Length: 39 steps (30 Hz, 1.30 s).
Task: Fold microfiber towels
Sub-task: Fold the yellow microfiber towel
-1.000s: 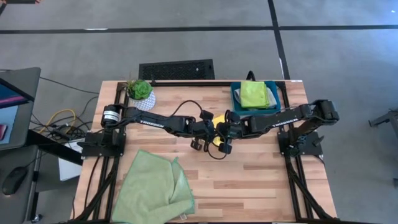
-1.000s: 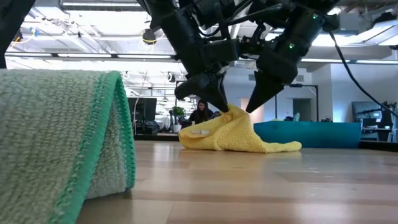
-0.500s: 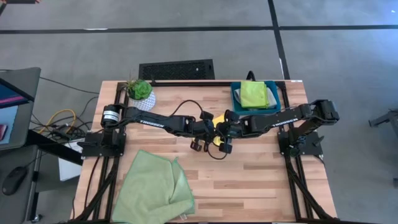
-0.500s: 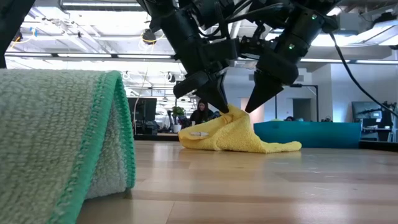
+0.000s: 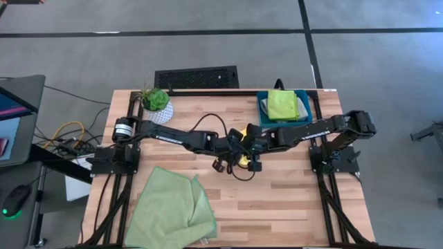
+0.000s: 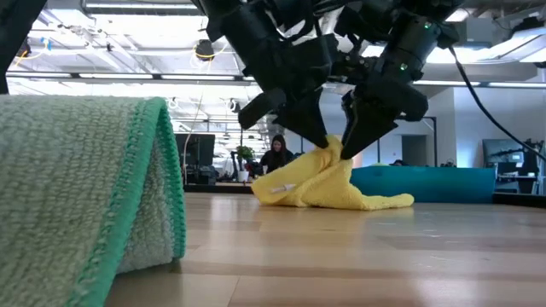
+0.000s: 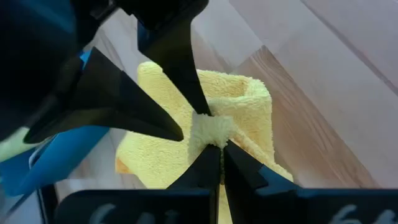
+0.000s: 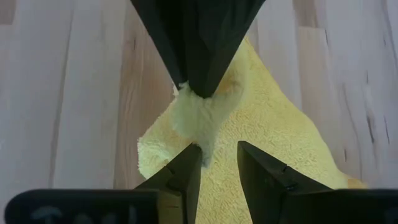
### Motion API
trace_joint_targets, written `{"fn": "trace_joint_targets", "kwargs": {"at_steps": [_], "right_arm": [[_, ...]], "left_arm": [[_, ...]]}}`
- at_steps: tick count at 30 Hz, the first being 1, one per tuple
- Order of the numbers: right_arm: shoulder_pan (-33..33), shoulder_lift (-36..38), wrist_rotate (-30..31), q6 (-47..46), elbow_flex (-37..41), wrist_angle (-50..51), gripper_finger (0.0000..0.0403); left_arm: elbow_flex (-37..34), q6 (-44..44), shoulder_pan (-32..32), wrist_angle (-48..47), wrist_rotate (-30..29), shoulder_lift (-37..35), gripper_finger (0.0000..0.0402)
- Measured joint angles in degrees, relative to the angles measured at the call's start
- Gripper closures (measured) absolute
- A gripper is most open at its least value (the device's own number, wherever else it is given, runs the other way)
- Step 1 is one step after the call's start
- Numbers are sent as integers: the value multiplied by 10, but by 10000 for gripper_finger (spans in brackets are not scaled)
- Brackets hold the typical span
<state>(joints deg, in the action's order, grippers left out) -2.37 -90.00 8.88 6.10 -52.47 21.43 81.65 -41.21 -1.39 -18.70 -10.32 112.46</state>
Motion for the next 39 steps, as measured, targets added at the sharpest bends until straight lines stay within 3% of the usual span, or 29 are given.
{"fn": "trace_joint_targets", "kwargs": {"at_steps": [11,14,19,25,30,39], "right_arm": [[-2,-4,0,-5,2,-14,282],[-6,-4,0,3,2,-18,309],[-14,-4,-1,6,2,-19,388],[-17,-4,0,4,3,-16,393],[-17,-4,0,0,3,-16,393],[-17,-4,0,-2,3,-9,396]], "left_arm": [[-2,5,-6,12,-4,-5,402],[-2,6,-6,11,-4,-11,402],[-2,27,-6,9,-8,-16,401],[-2,50,-6,-1,-34,-16,396],[-3,59,-6,-13,-20,-16,368],[-3,112,-8,-53,-28,-16,281]]}}
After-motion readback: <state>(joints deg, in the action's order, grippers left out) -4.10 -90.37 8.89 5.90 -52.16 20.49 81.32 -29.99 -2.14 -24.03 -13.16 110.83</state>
